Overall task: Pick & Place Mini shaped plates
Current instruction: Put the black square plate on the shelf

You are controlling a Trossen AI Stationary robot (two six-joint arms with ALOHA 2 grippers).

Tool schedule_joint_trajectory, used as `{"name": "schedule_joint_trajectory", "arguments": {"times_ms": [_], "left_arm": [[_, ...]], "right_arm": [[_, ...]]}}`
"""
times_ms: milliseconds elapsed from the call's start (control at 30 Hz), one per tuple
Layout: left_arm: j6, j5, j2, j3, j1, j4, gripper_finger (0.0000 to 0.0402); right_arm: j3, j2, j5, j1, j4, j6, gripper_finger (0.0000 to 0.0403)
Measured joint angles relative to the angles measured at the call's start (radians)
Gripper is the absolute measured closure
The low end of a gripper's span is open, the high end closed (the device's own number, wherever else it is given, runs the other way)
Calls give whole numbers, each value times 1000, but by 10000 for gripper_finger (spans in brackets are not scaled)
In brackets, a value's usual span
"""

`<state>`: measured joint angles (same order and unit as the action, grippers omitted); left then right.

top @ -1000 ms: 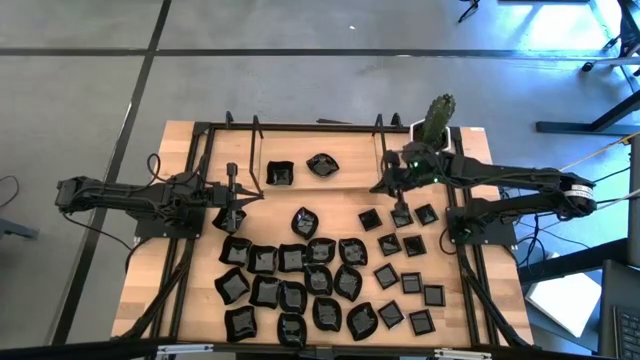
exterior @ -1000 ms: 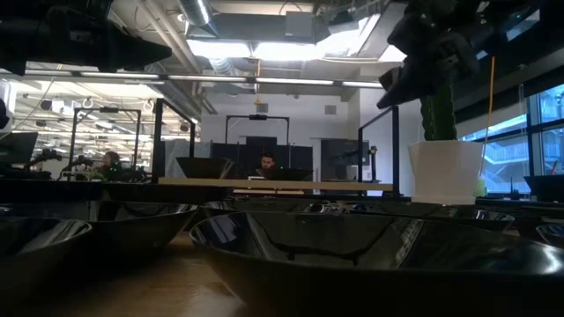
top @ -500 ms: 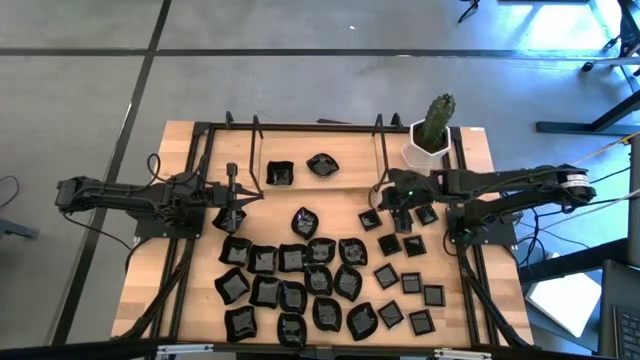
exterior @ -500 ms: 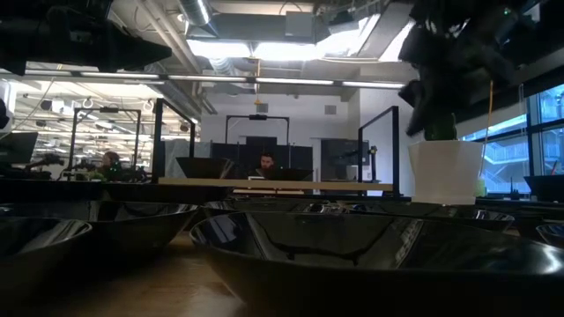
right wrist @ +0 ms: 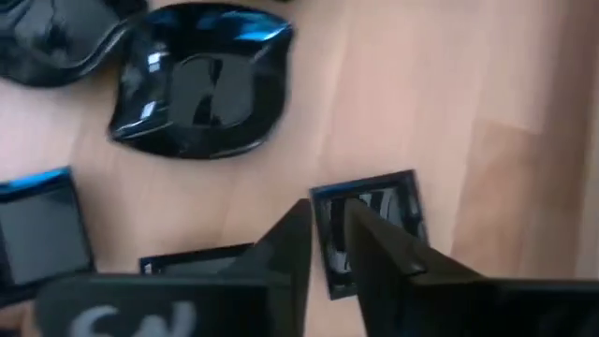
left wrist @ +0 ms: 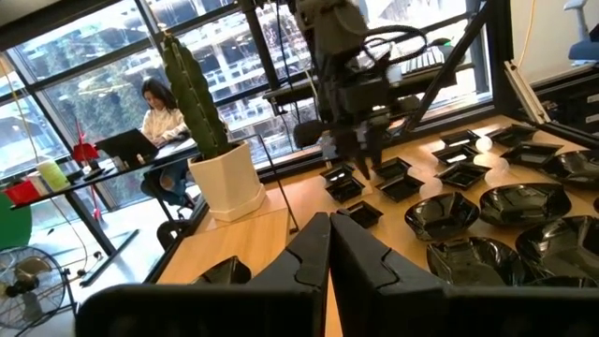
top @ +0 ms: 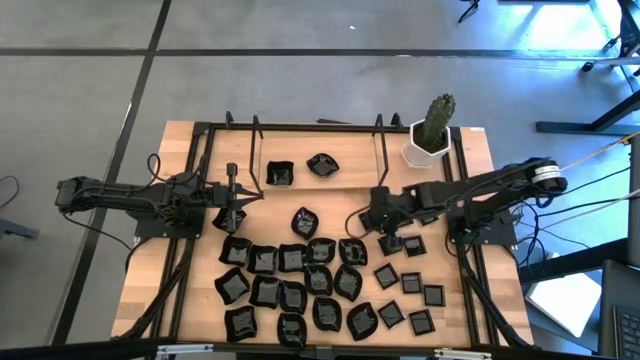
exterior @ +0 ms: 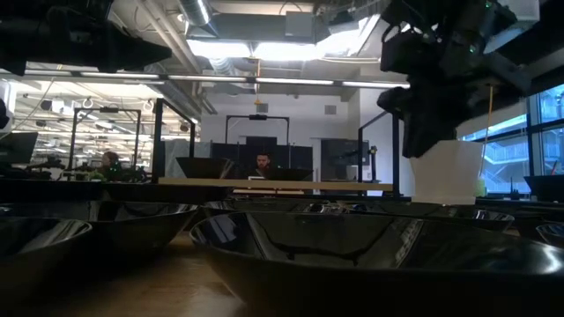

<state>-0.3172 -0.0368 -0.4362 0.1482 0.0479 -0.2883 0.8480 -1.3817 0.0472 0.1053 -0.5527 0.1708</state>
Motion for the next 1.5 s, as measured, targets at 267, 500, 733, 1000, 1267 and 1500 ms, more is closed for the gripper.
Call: {"name": "schedule_joint_trajectory", "arguments": {"times_ms": [267, 500, 733, 1000, 1267, 1500], "left_arm": [[0, 0, 0, 0, 0, 9, 392], [0, 0, 0, 0, 0, 9, 397], [0, 0, 0, 0, 0, 9, 394], [8, 0, 0, 0, 0, 10, 398], [8, 0, 0, 0, 0, 9, 394], [8, 0, 0, 0, 0, 9, 397]], "right_arm": [[11, -108, 88, 56, -41, 21, 245], [11, -178, 118, 71, -2, 42, 226], [11, -235, 123, 70, 15, 1, 226], [12, -264, 184, 68, 16, -33, 227], [11, -262, 201, 67, 5, -41, 292], [11, -261, 230, 67, 6, -40, 392]]}}
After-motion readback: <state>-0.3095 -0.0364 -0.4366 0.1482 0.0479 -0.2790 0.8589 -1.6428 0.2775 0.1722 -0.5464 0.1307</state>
